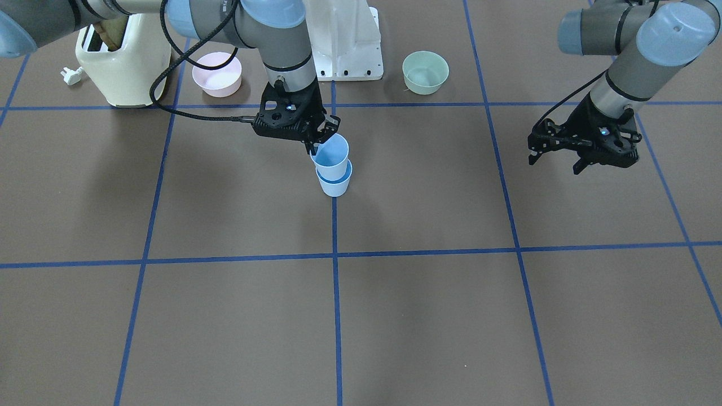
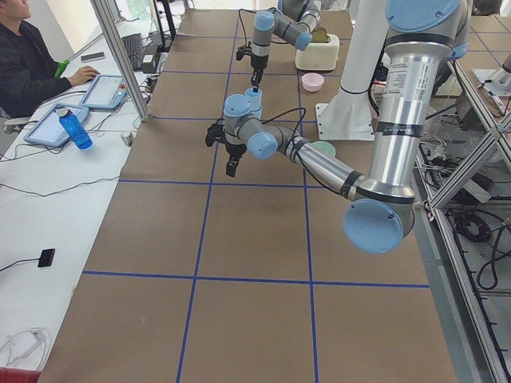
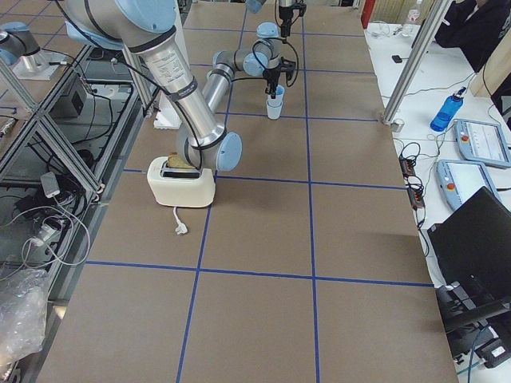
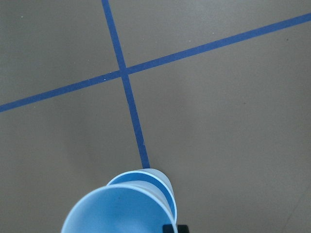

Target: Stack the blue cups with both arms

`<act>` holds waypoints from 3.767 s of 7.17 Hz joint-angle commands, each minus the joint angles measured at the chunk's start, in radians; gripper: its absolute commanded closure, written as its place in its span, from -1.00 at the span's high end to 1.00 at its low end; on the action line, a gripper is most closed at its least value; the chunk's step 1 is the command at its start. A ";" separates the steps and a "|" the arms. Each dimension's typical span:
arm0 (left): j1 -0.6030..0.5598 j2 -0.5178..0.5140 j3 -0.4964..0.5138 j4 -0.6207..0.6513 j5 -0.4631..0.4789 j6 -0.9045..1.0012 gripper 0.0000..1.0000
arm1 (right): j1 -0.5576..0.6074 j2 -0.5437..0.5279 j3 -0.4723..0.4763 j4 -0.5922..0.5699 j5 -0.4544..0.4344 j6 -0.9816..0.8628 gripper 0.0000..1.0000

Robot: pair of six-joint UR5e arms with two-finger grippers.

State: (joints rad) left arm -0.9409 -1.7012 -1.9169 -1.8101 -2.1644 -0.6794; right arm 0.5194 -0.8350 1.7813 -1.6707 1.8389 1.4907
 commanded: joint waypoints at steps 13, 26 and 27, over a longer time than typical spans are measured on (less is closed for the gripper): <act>-0.455 0.068 0.258 0.014 -0.187 0.648 0.95 | 0.631 -0.350 -0.156 0.151 0.342 -0.952 1.00; -0.504 0.069 0.271 0.017 -0.207 0.659 0.95 | 0.992 -0.426 -0.362 0.135 0.468 -1.279 1.00; -0.504 0.068 0.272 0.015 -0.206 0.659 0.95 | 0.992 -0.434 -0.362 0.137 0.489 -1.279 1.00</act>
State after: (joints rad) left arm -1.4450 -1.6328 -1.6448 -1.7936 -2.3710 -0.0198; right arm 1.5110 -1.2569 1.4180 -1.5345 2.3046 0.2132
